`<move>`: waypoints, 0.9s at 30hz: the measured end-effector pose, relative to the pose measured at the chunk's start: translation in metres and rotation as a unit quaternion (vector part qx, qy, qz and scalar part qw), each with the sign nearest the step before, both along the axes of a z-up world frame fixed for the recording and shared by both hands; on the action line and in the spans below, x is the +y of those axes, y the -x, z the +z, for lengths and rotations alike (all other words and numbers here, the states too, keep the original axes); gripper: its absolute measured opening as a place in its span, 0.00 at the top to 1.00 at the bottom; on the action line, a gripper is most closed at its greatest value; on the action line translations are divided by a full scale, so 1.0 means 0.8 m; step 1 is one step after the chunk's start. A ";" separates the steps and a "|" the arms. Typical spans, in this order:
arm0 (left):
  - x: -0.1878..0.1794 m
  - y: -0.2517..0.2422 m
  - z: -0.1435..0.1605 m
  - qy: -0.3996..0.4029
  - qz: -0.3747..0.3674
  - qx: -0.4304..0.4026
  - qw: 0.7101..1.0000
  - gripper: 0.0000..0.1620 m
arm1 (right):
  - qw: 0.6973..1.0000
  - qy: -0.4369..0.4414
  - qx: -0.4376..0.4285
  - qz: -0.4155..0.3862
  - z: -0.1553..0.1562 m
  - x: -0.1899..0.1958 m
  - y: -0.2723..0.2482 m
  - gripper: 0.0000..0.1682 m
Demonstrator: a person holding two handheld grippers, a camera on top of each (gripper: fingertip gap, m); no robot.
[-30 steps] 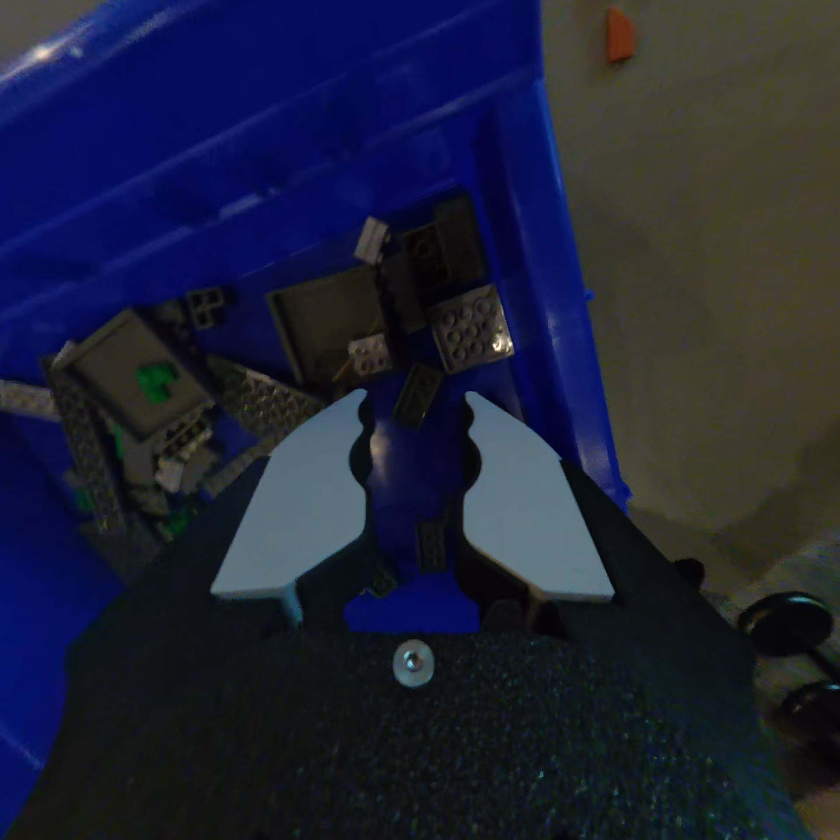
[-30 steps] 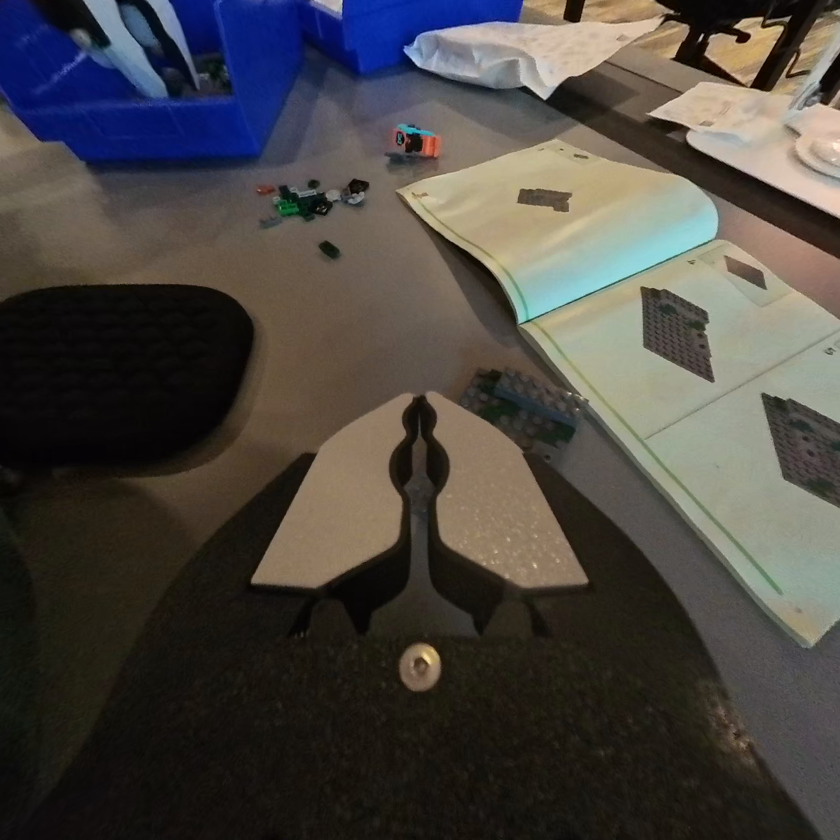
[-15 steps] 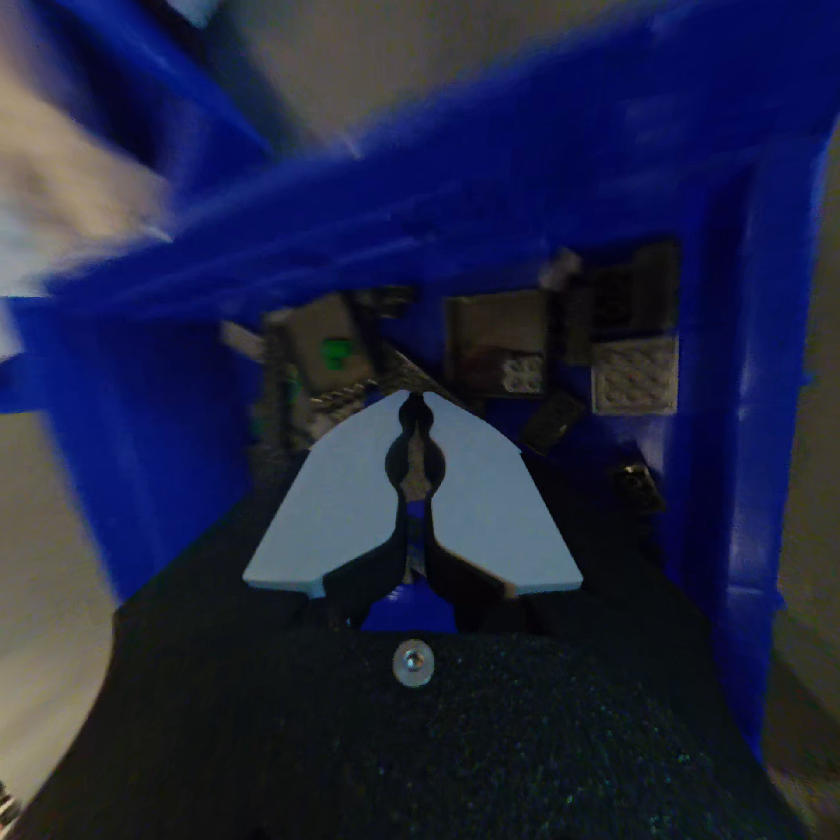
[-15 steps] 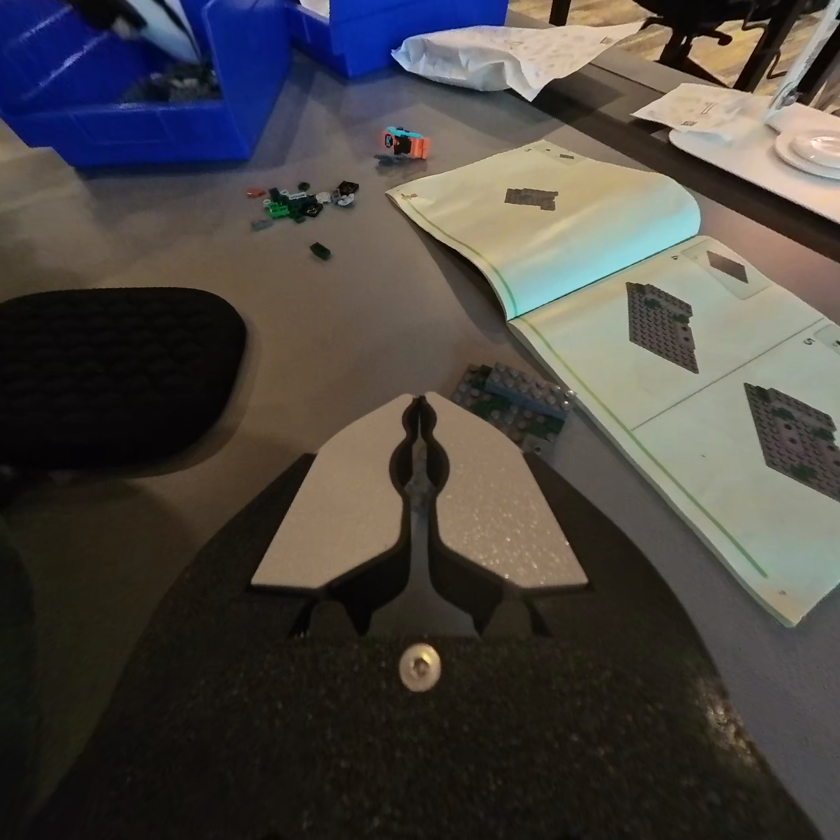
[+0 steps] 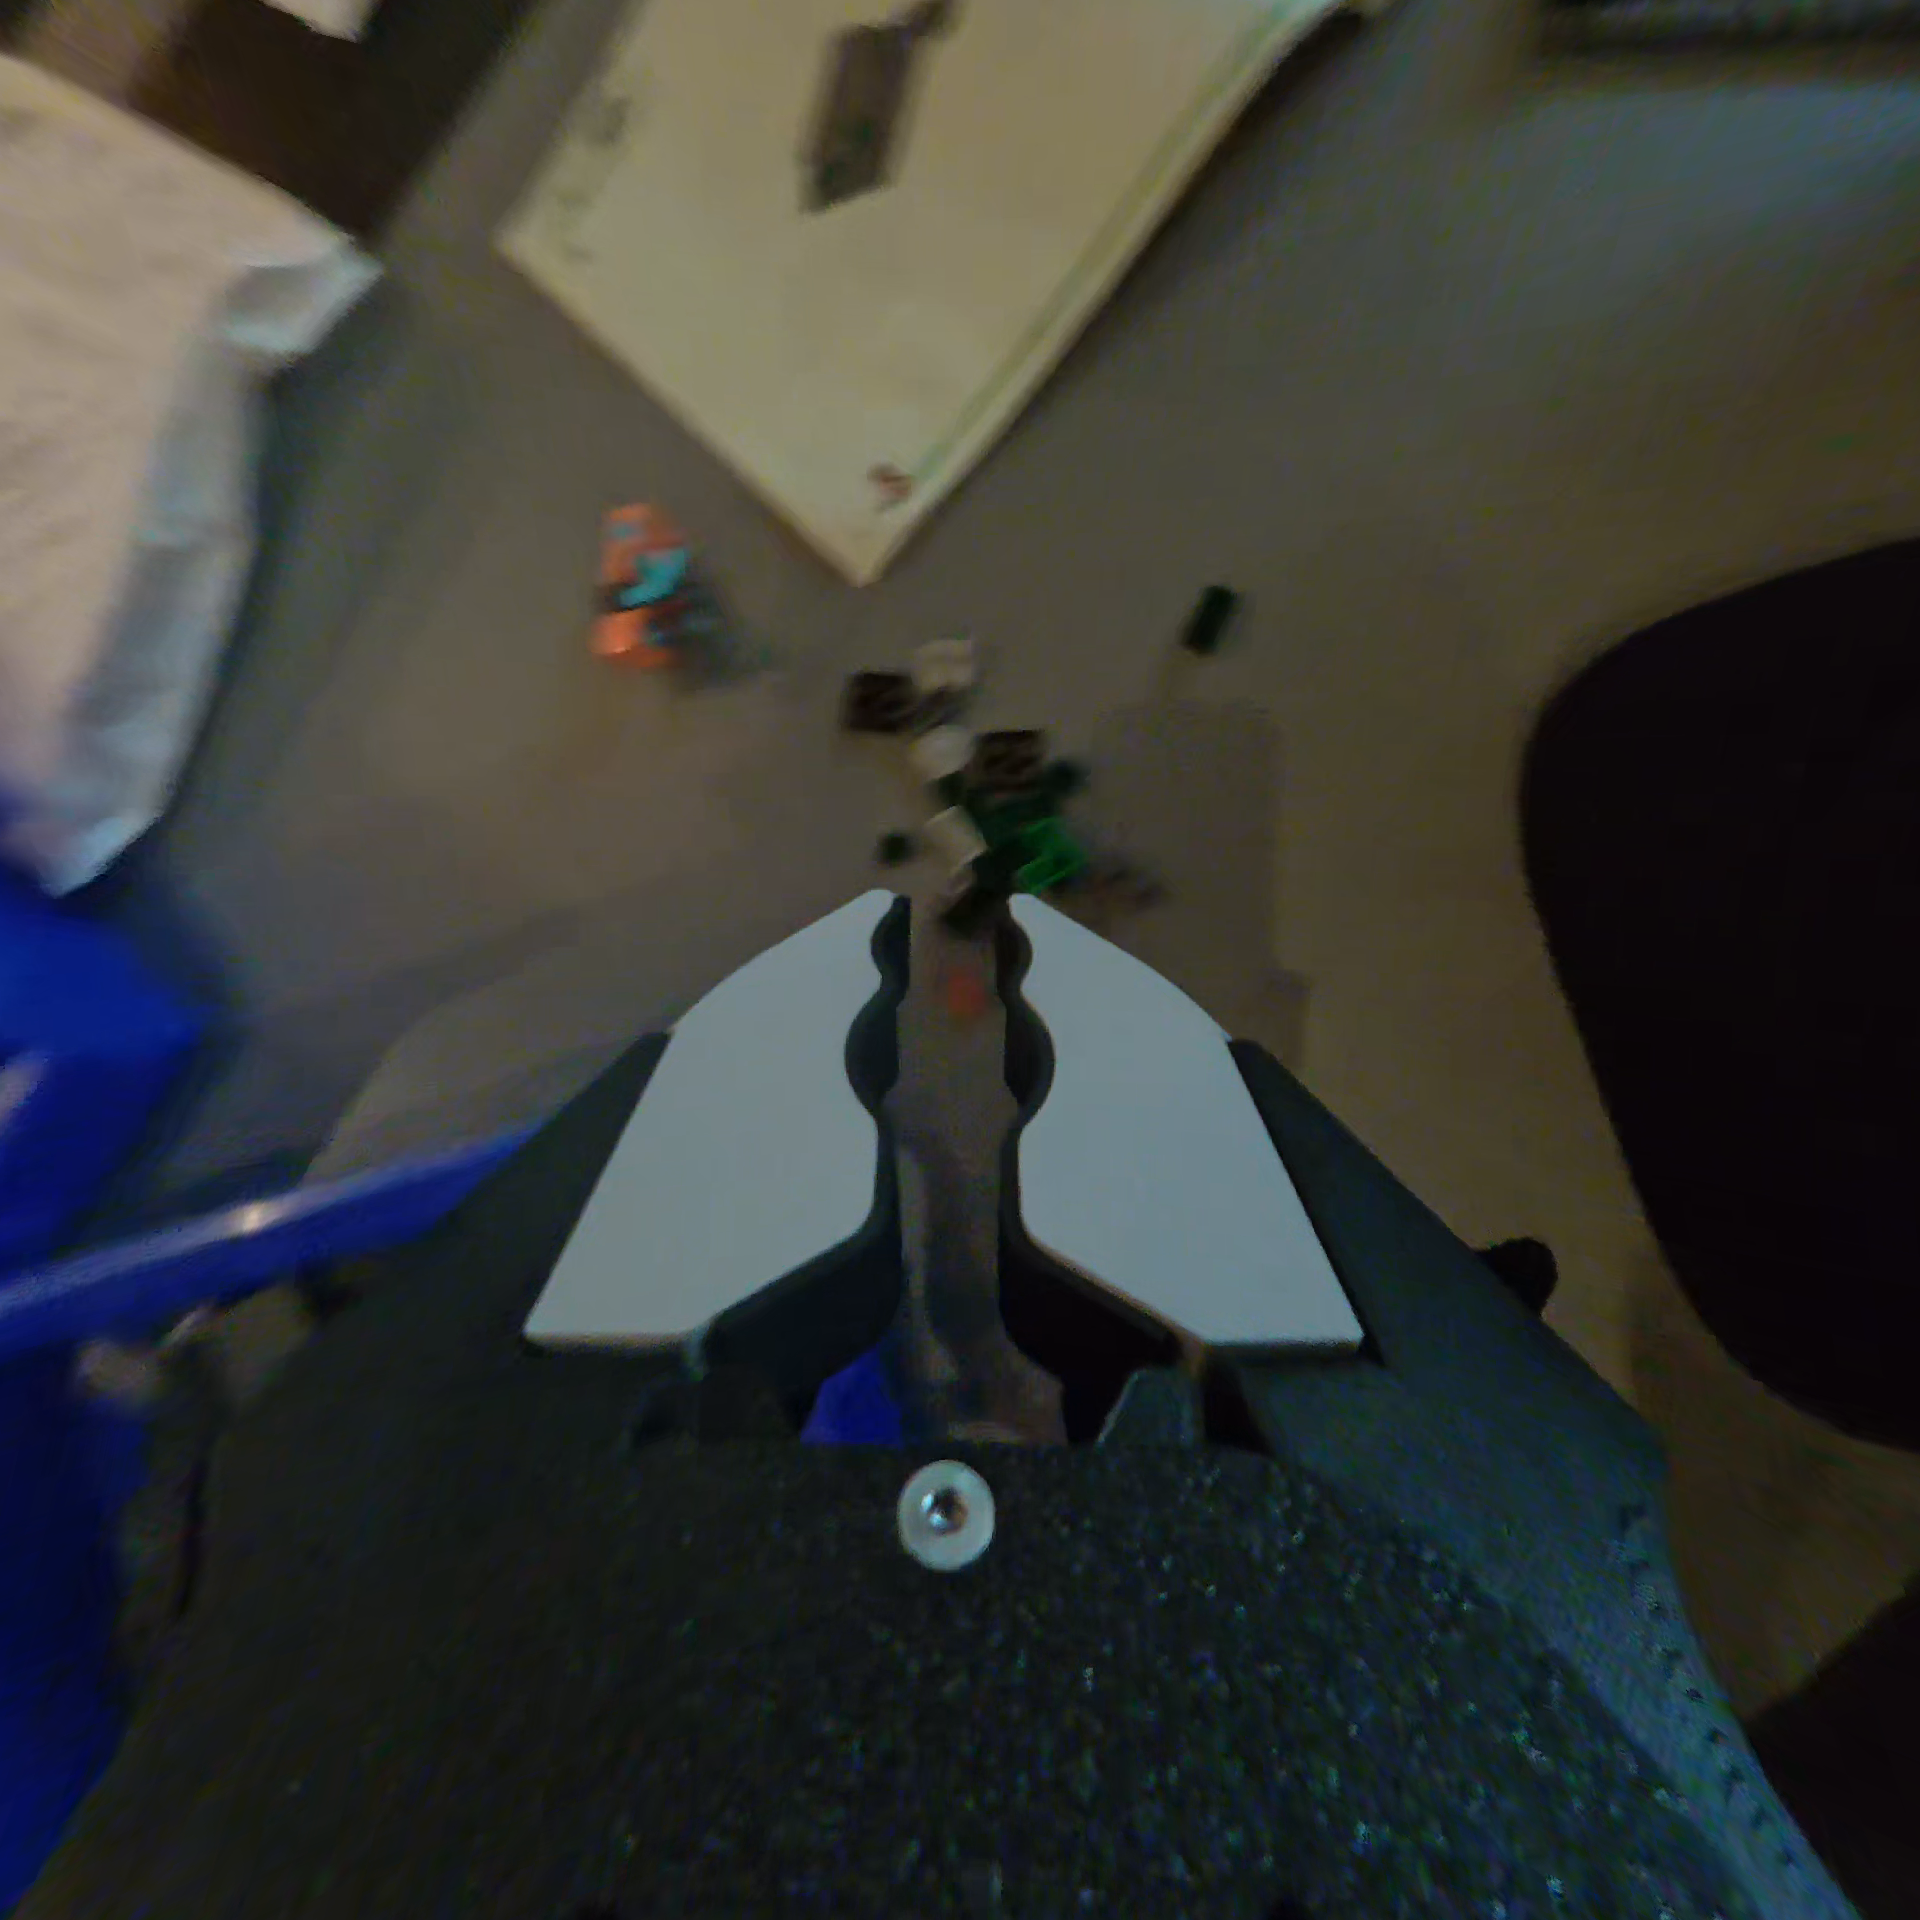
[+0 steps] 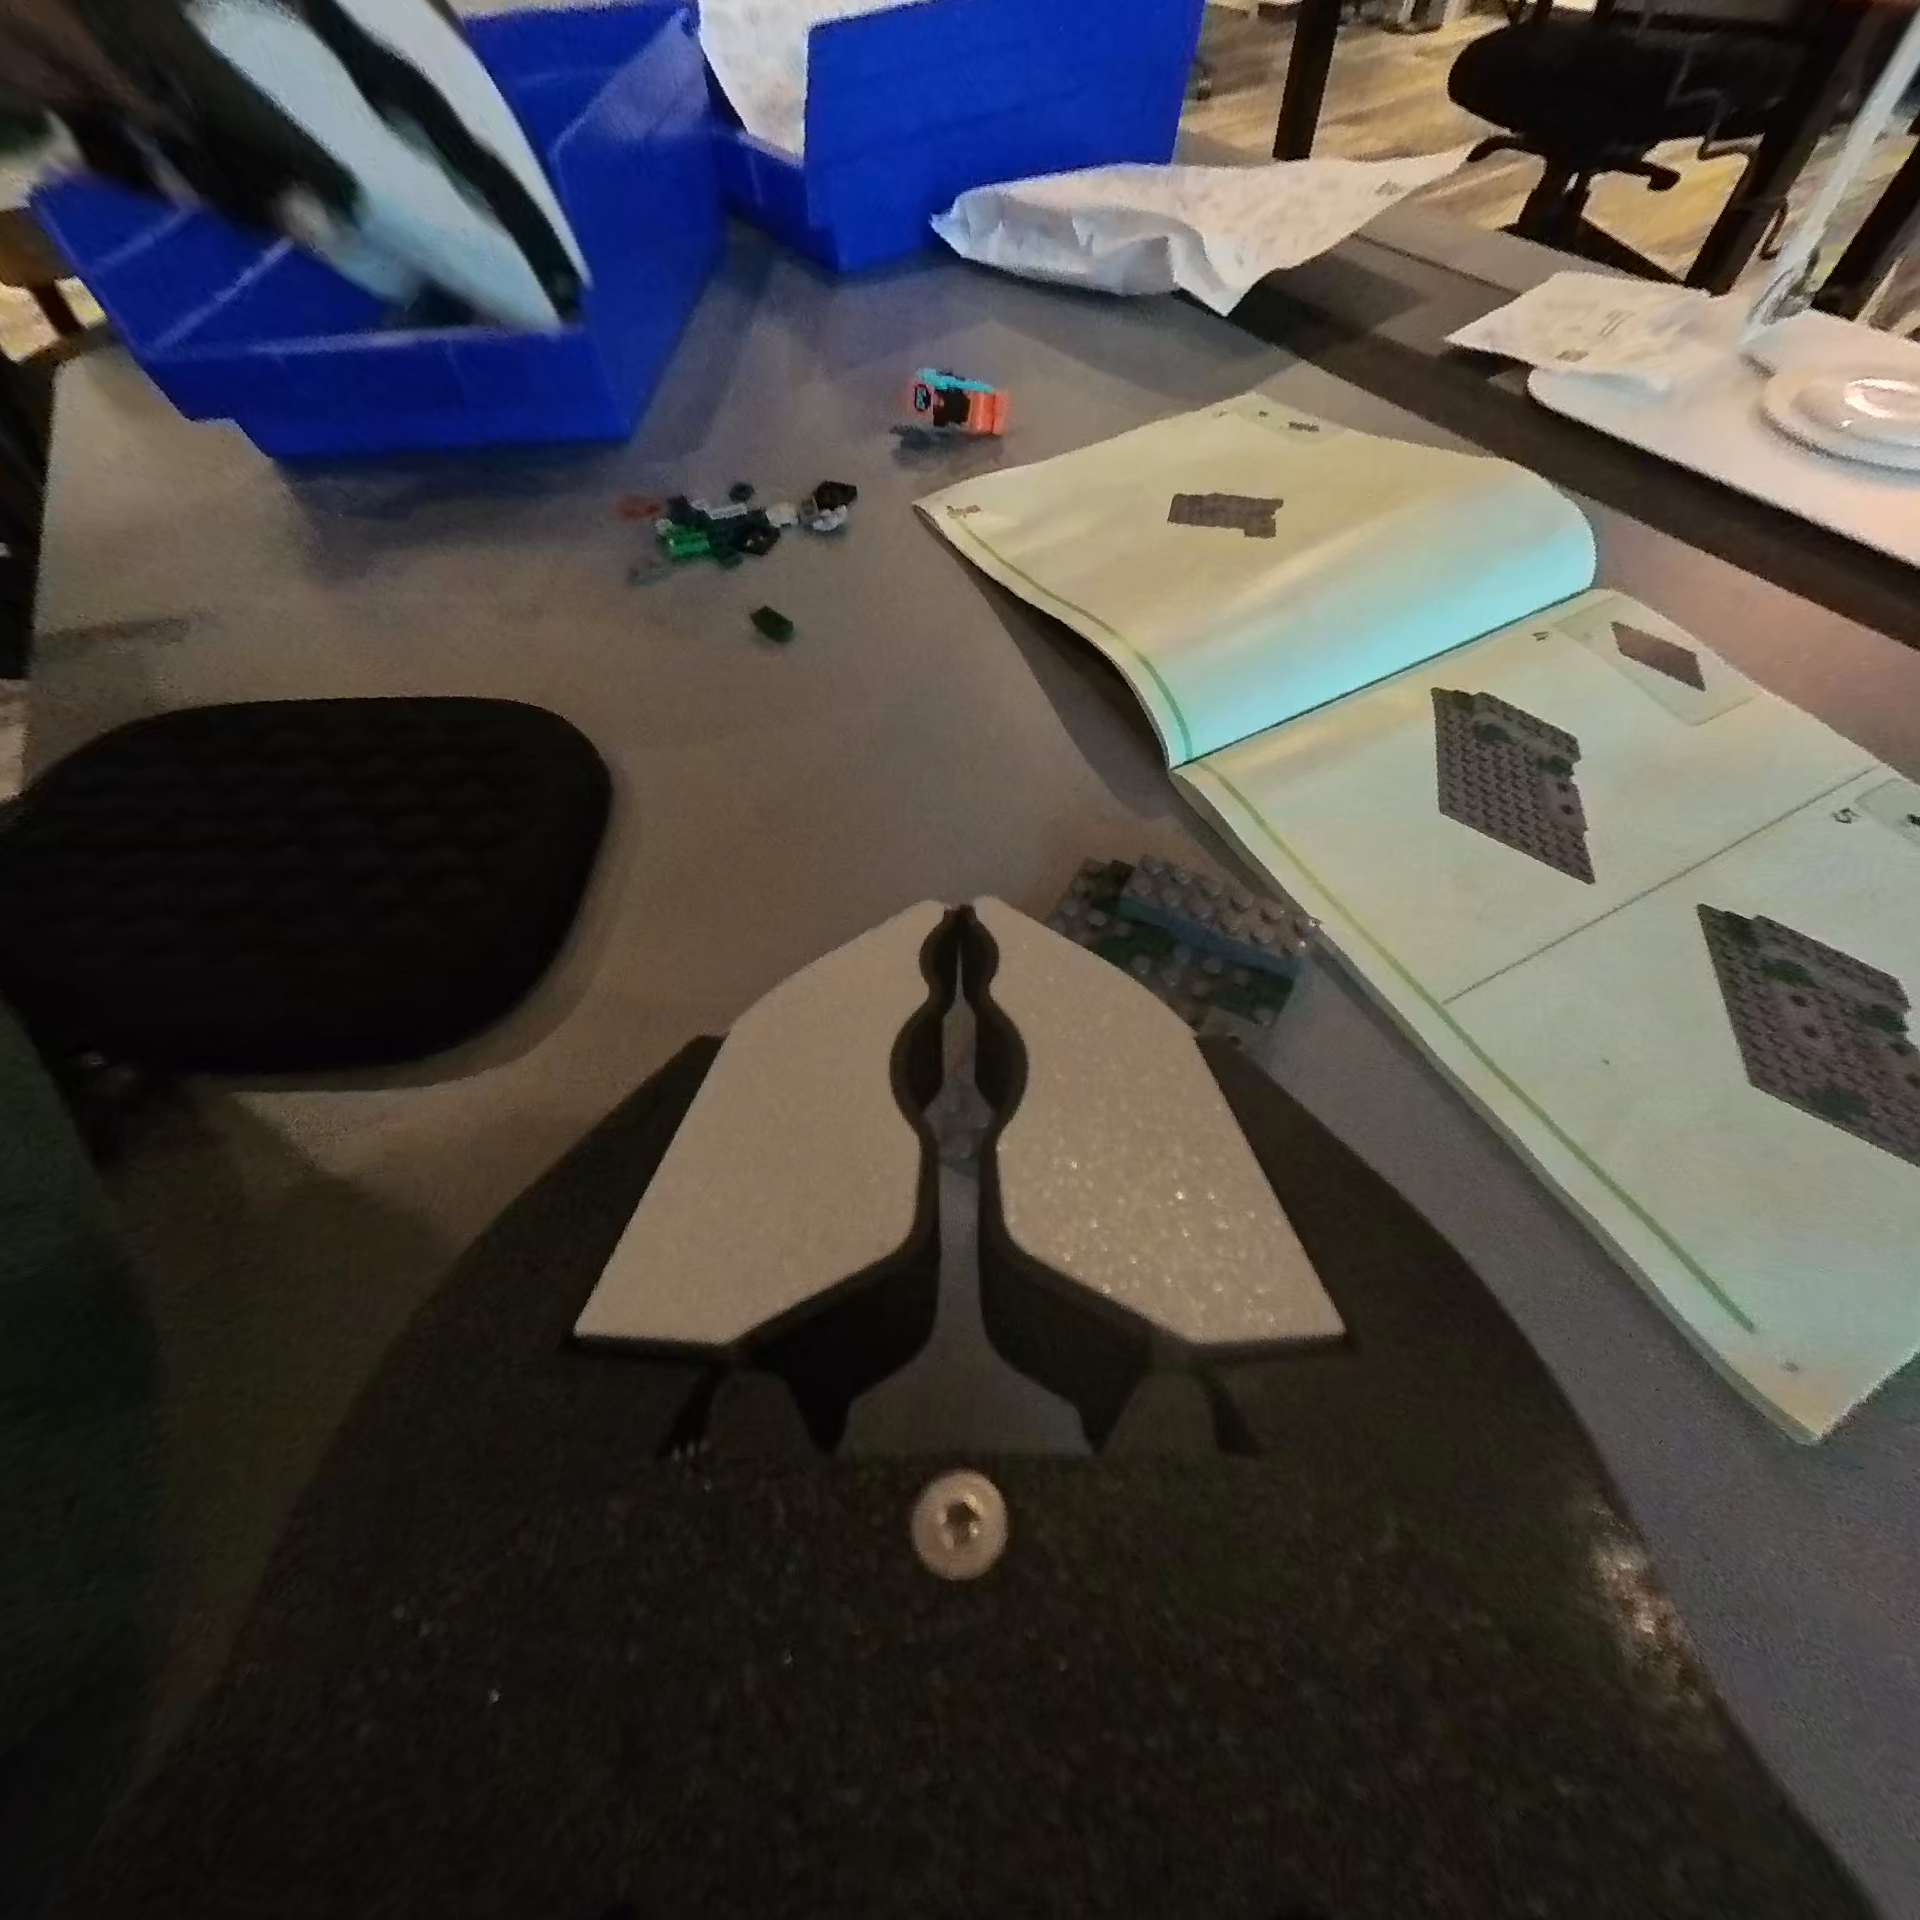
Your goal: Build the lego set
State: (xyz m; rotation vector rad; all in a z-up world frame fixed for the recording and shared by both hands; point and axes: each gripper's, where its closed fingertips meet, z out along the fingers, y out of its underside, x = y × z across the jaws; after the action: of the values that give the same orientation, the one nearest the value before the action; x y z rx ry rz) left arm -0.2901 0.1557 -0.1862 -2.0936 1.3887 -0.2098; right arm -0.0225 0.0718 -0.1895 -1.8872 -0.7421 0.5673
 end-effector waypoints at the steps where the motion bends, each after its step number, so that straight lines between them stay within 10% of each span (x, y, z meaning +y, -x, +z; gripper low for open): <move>1: -0.004 -0.009 -0.012 0.014 -0.012 0.003 1.000 0.90 | 1.000 -0.002 0.002 0.001 0.002 -0.001 -0.001 1.00; 27: 0.010 -0.040 -0.091 0.113 -0.069 0.132 0.982 0.91 | 0.998 -0.022 0.059 0.026 0.027 -0.020 -0.004 1.00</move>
State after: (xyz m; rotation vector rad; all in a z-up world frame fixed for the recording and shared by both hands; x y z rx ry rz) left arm -0.2582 0.1633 -0.2590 -2.2739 1.7413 -0.1557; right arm -0.0195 0.0561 -0.1675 -1.7831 -0.7213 0.6836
